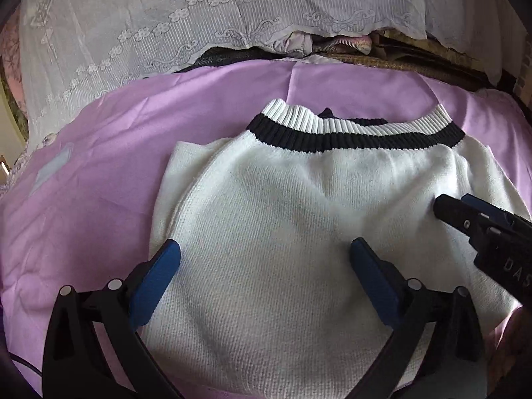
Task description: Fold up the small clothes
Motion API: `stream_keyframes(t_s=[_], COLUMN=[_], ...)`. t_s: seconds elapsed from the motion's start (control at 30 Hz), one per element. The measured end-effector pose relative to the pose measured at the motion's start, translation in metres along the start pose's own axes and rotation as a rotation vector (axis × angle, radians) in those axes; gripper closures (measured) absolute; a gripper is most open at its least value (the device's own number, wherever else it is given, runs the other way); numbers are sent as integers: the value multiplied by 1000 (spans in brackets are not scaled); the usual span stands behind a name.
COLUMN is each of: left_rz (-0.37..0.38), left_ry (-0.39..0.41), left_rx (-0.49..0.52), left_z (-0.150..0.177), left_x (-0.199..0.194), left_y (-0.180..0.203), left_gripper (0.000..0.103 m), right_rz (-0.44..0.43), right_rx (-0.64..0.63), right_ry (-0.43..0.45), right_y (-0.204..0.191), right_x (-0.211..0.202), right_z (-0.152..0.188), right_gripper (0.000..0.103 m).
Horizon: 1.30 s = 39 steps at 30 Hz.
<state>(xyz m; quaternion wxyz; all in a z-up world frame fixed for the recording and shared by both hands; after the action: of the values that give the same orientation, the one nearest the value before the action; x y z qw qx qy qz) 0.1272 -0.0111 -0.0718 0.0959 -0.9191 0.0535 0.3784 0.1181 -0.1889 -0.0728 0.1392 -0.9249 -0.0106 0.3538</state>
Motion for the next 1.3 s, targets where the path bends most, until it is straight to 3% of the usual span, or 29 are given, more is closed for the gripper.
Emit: stream_keyframes(t_s=[0.1,0.2,0.27,0.37,0.43,0.53,0.67,0.8,0.87,1.03,1.1,1.17,1.2,1.3], left_rz=[20,50,45,28,29,21,43,53,49,66,58,24,18,36], left_ry=[5,21,18,12,6,3,13,13,13,40,51,36,15,-38], left_rx=[-20,-51,-46,-32,-30,-25,-35,-17,-6,-22,-13,9,20,15], left_z=[1,2,2,2,2,3,3,6,8,18,21,25,28,31], left_x=[-2,-6,-5,-3,-1,-1,-3,-5,-6,-24,-31,-29,-25,-16], left_y=[-3,-8,-7,-5,-4,-4,-7,-6,-4,-9,-10,-8,-7,-7], left_gripper=[5,5,5,4,4,4,4,4,4,4,5,4,4,4], right_rz=[-41,-53,-31,13,29,27,-29,108,142,145,156,139,110,75], right_rx=[37,90,93,147,126,112,147,-28,-75,-65,-76,-45,-29,-6], right_ry=[43,123,106,7,31,53,79,49,42,191,149,14,-12,6], right_y=[3,10,16,38,41,38,42,28,21,23,26,35,37,37], right_x=[-11,-28,-22,16,20,10,-18,-25,-29,-75,-76,-58,-54,-58], right_z=[-1,-23,-34,-30,-30,-27,-15,9,15,23,35,50,51,53], right_gripper=[59,59,58,60,67,67,58,53,43,37,30,22,20,17])
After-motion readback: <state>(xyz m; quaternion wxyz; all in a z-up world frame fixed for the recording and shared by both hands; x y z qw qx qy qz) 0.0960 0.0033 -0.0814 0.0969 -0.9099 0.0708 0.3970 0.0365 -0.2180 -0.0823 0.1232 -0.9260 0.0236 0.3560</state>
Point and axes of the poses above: each gripper's, at about its wrist camera, not at the fingertips, and x roughly the way its jaws point, y to its right, z to its underside, the point moved 7 cm from there along x, roughly the way its jaws point, and after that the axes turned 4 degrees about x, right-handed, at the moved point
